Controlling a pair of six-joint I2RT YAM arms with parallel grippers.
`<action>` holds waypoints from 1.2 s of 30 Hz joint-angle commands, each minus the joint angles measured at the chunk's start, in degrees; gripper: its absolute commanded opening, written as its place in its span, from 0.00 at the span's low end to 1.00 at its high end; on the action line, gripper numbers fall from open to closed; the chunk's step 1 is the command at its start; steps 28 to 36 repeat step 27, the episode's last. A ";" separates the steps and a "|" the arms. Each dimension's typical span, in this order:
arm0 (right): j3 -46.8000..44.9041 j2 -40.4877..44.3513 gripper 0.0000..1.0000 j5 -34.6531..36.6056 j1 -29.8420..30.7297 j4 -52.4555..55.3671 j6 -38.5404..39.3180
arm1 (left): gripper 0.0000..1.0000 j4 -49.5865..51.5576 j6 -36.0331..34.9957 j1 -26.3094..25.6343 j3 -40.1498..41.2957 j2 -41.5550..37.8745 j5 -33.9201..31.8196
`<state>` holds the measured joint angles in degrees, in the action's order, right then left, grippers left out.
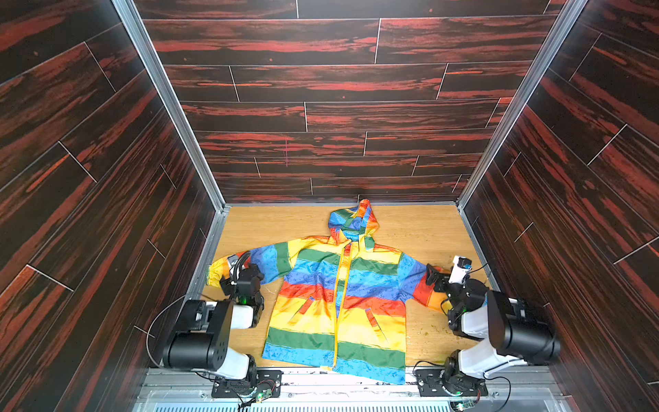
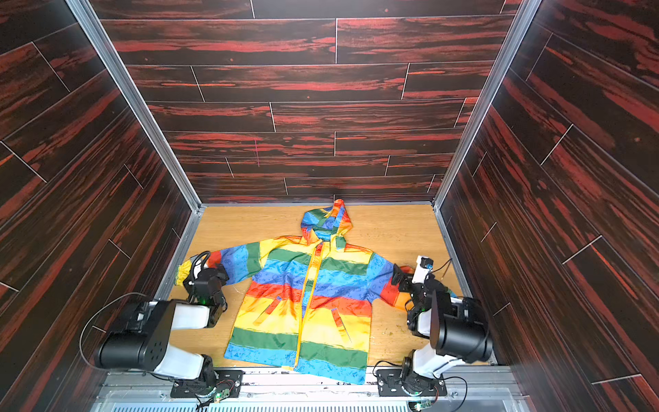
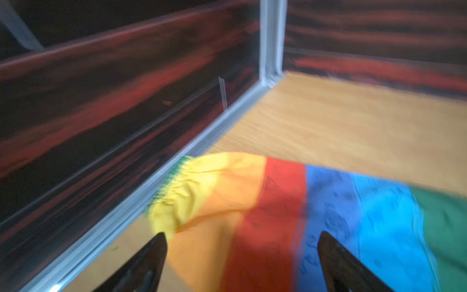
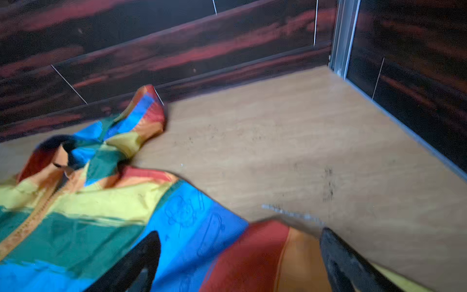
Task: Unzip the jacket
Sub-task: Reset both arms
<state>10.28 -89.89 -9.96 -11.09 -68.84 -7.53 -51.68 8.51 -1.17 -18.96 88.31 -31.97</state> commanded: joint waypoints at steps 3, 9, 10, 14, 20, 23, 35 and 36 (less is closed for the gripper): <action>4.11 0.16 0.99 18.13 10.25 -3.36 6.86 | 1.00 -1.37 -0.90 0.47 -2.99 0.75 6.90; 1.42 -0.91 0.99 26.65 13.15 -10.57 7.98 | 1.00 2.88 0.01 0.47 -4.32 -0.25 5.28; 1.24 -0.87 0.99 26.75 13.19 -10.56 7.97 | 1.00 3.01 -0.03 0.47 -4.25 -0.30 5.34; 3.46 -0.21 0.99 26.00 12.13 -5.36 6.77 | 1.00 2.79 -0.03 0.47 -4.20 -0.29 5.26; 6.31 0.12 0.99 21.24 9.89 0.96 4.98 | 1.00 2.63 0.00 0.44 -4.18 -0.18 5.25; 7.69 0.33 0.99 16.69 7.86 4.27 3.99 | 1.00 2.59 0.00 0.47 -4.16 -0.20 5.25; 7.23 0.50 0.99 16.20 7.50 3.50 4.20 | 1.00 2.62 -0.02 0.47 -4.15 -0.23 5.25; 7.23 0.50 0.99 16.20 7.50 3.50 4.20 | 1.00 2.62 -0.02 0.47 -4.15 -0.23 5.25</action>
